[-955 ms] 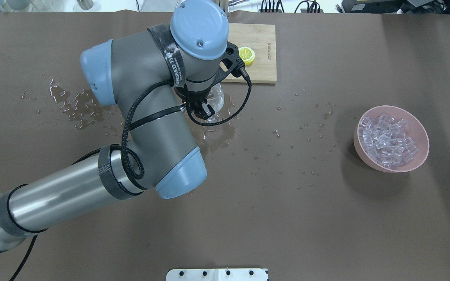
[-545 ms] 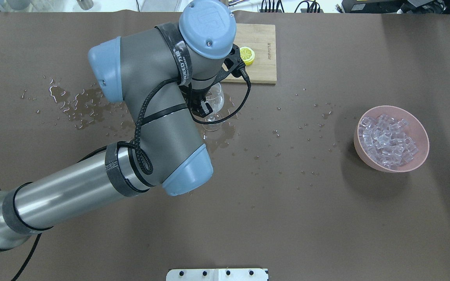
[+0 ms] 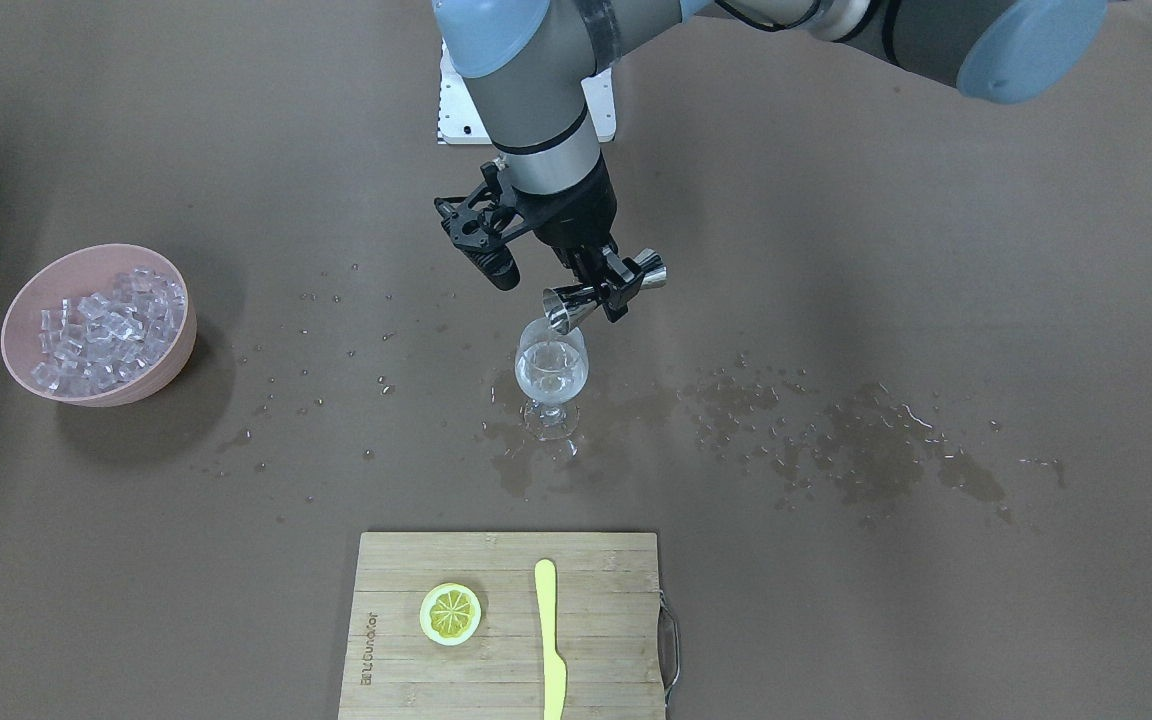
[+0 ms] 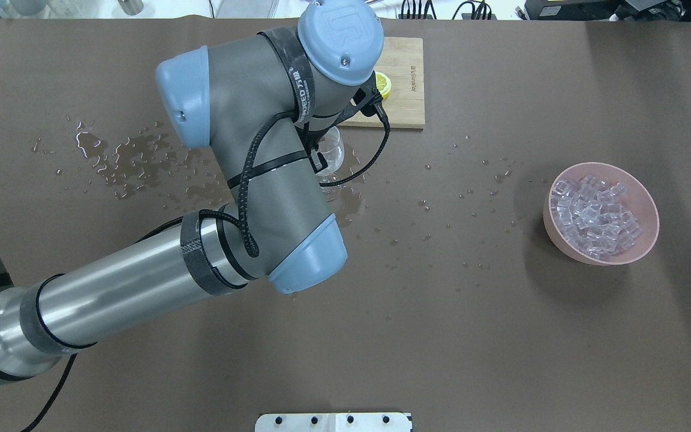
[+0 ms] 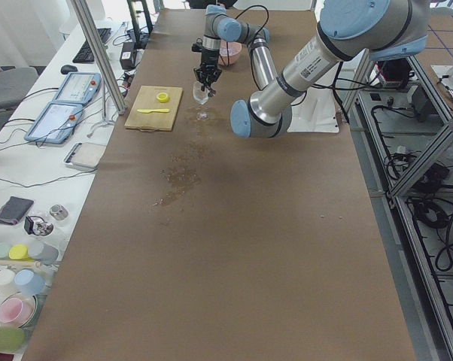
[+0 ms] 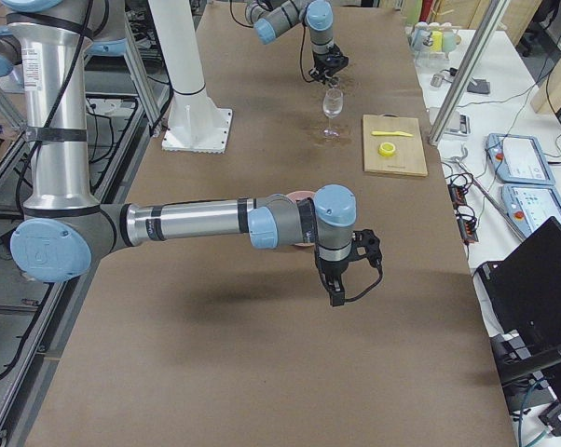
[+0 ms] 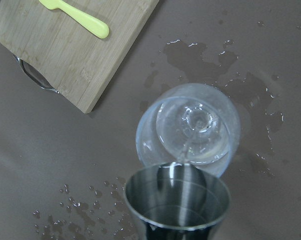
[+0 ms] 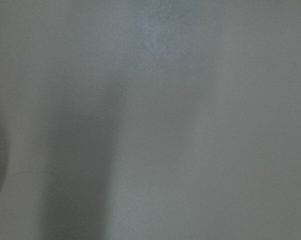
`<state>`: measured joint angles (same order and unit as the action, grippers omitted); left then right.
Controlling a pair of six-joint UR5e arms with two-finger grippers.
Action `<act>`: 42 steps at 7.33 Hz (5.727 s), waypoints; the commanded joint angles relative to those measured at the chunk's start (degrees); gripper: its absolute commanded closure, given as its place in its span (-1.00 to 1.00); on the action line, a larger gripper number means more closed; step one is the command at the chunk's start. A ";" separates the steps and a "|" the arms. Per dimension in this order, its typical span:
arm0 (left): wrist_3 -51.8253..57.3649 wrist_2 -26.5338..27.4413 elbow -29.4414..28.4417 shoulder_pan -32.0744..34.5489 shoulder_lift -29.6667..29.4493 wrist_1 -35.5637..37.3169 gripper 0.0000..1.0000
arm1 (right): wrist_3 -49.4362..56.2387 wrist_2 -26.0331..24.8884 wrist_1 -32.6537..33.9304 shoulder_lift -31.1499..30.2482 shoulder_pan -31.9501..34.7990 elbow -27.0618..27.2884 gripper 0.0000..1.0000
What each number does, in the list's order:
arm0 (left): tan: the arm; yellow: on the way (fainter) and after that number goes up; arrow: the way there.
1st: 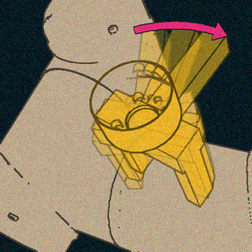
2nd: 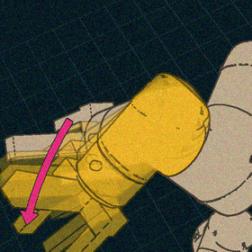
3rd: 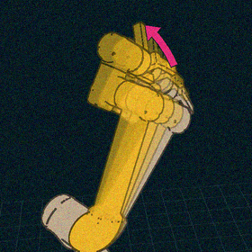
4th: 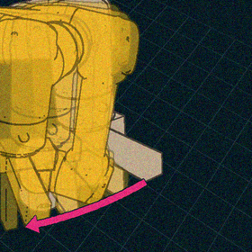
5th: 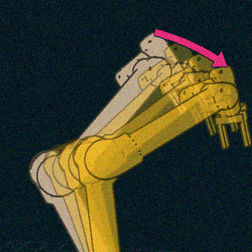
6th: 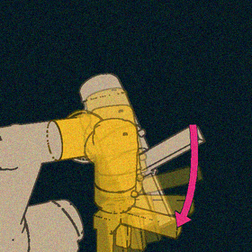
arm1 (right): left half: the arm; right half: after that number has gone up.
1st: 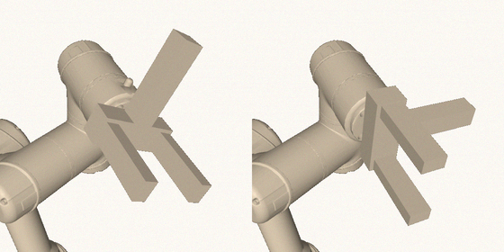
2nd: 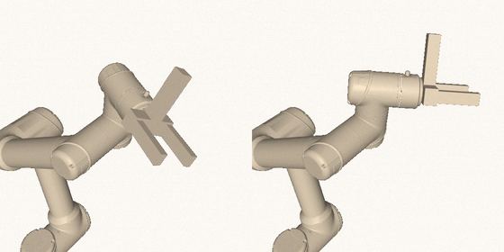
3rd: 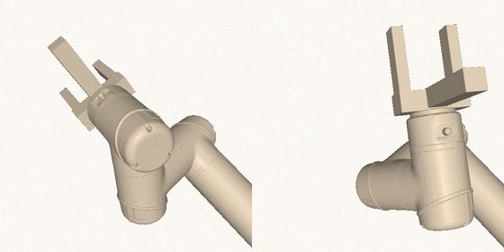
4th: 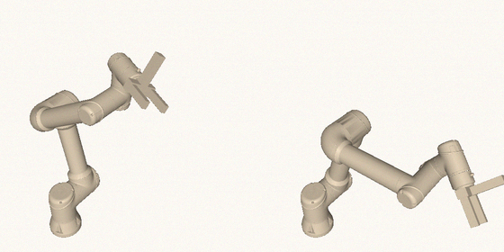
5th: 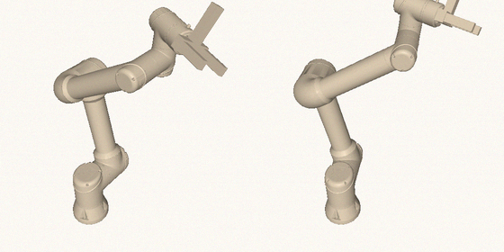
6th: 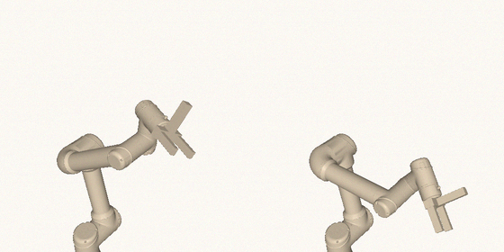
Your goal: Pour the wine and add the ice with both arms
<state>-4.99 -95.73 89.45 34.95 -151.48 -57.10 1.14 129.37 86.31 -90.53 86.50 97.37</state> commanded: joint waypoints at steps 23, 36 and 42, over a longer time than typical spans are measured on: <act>-44.94 -3.03 21.56 14.80 47.29 -64.63 1.00 | 0.09 0.62 -0.09 -0.18 0.07 -0.07 -1.00; -71.74 46.25 -9.55 6.36 59.56 -87.48 1.00 | 0.00 0.62 -0.09 -0.27 0.07 0.01 -1.00; -69.63 45.72 -9.38 6.27 59.28 -90.29 -0.96 | 0.00 0.53 -0.09 0.00 0.07 -0.16 -1.00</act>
<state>-74.65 -49.98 80.04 41.28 -92.24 -147.13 1.19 129.90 86.24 -90.54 86.56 97.21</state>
